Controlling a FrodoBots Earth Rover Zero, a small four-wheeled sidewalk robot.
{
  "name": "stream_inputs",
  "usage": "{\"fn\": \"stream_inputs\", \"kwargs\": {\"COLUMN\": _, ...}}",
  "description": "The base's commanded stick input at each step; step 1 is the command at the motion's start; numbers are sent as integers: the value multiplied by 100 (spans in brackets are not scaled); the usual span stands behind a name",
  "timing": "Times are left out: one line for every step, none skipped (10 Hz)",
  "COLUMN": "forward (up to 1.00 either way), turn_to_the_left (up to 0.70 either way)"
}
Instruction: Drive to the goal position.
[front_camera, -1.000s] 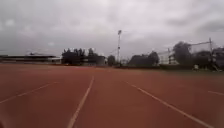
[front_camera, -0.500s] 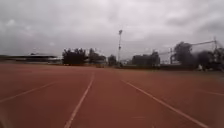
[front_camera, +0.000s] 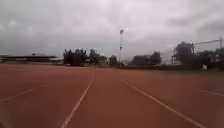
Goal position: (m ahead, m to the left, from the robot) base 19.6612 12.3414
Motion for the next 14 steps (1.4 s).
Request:
{"fn": "stream_inputs", "kwargs": {"forward": 70, "turn_to_the_left": 0}}
{"fn": "stream_inputs", "kwargs": {"forward": 70, "turn_to_the_left": 0}}
{"fn": "stream_inputs", "kwargs": {"forward": 70, "turn_to_the_left": 0}}
{"fn": "stream_inputs", "kwargs": {"forward": 70, "turn_to_the_left": 0}}
{"fn": "stream_inputs", "kwargs": {"forward": 70, "turn_to_the_left": 0}}
{"fn": "stream_inputs", "kwargs": {"forward": 70, "turn_to_the_left": 0}}
{"fn": "stream_inputs", "kwargs": {"forward": 70, "turn_to_the_left": 0}}
{"fn": "stream_inputs", "kwargs": {"forward": 70, "turn_to_the_left": 0}}
{"fn": "stream_inputs", "kwargs": {"forward": 70, "turn_to_the_left": 0}}
{"fn": "stream_inputs", "kwargs": {"forward": 70, "turn_to_the_left": 0}}
{"fn": "stream_inputs", "kwargs": {"forward": 70, "turn_to_the_left": 0}}
{"fn": "stream_inputs", "kwargs": {"forward": 70, "turn_to_the_left": 0}}
{"fn": "stream_inputs", "kwargs": {"forward": 70, "turn_to_the_left": 0}}
{"fn": "stream_inputs", "kwargs": {"forward": 70, "turn_to_the_left": 0}}
